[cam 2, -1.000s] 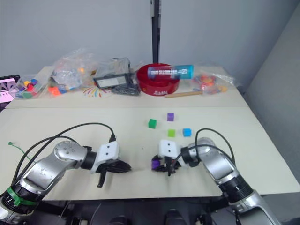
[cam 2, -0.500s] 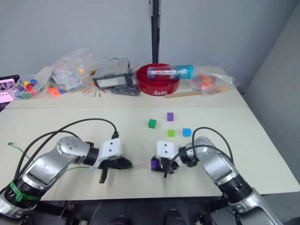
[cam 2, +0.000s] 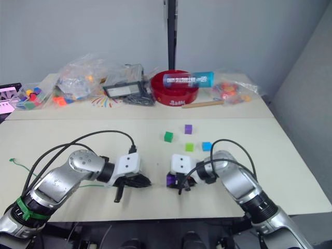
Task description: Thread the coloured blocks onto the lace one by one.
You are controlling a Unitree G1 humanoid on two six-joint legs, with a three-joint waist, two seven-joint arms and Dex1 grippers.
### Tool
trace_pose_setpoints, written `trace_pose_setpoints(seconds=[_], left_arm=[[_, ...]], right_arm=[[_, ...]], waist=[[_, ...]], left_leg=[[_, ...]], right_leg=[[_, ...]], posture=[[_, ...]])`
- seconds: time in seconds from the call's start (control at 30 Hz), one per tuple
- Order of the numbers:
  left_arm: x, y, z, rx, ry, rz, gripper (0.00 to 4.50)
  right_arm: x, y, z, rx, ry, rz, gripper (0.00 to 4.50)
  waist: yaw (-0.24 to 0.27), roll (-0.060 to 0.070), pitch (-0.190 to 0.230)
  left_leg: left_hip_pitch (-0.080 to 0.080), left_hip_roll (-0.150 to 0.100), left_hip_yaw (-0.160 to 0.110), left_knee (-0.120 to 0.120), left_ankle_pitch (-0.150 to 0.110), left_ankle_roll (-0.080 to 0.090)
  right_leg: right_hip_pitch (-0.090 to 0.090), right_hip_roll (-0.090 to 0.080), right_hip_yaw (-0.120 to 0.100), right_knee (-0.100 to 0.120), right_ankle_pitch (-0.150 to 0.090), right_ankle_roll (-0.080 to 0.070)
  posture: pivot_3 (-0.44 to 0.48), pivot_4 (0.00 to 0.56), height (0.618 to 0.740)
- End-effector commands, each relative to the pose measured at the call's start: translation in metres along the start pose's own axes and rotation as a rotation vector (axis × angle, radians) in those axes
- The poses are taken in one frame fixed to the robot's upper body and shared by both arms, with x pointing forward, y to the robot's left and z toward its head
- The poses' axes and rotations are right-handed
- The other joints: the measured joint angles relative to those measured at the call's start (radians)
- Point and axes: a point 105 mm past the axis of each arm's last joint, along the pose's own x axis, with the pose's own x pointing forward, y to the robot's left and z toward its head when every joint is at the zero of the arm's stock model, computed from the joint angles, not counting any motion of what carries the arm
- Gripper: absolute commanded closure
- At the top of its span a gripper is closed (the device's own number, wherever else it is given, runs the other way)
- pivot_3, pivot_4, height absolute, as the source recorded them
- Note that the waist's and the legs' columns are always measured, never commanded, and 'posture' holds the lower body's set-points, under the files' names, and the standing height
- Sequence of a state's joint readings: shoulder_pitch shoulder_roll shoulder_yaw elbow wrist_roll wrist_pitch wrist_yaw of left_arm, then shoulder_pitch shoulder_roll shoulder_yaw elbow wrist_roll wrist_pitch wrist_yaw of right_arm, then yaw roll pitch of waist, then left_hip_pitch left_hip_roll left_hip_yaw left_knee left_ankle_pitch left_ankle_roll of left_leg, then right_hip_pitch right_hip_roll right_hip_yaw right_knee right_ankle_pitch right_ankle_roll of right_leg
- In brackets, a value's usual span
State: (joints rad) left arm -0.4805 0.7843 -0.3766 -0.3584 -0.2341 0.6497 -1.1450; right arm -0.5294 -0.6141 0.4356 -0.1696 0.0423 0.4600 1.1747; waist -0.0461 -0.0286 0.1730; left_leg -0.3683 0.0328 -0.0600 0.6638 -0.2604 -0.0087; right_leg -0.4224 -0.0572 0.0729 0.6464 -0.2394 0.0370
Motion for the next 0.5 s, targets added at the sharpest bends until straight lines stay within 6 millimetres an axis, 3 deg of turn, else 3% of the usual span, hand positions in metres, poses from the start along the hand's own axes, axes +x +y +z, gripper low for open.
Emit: trace_pose_setpoints(seconds=[0.03,0.5], left_arm=[[-0.0018,0.0039,0.0079,0.035,0.013,0.03,4.5],[0.0044,0.0061,0.0039,0.013,0.025,0.064,4.5]], right_arm=[[0.0022,0.0009,-0.0056,0.015,0.035,-0.013,3.23],[0.0021,0.0001,-0.0056,0.042,0.039,-0.027,3.23]], waist=[[0.0,0.0,0.0],[0.001,0.0,0.0]], left_leg=[[0.0,0.0,0.0,0.0,0.0,0.0],[0.0,0.0,0.0,0.0,0.0,0.0]], right_leg=[[0.0,0.0,0.0,0.0,0.0,0.0],[0.0,0.0,0.0,0.0,0.0,0.0]], posture=[[0.0,0.15,0.731],[0.0,0.15,0.731]])
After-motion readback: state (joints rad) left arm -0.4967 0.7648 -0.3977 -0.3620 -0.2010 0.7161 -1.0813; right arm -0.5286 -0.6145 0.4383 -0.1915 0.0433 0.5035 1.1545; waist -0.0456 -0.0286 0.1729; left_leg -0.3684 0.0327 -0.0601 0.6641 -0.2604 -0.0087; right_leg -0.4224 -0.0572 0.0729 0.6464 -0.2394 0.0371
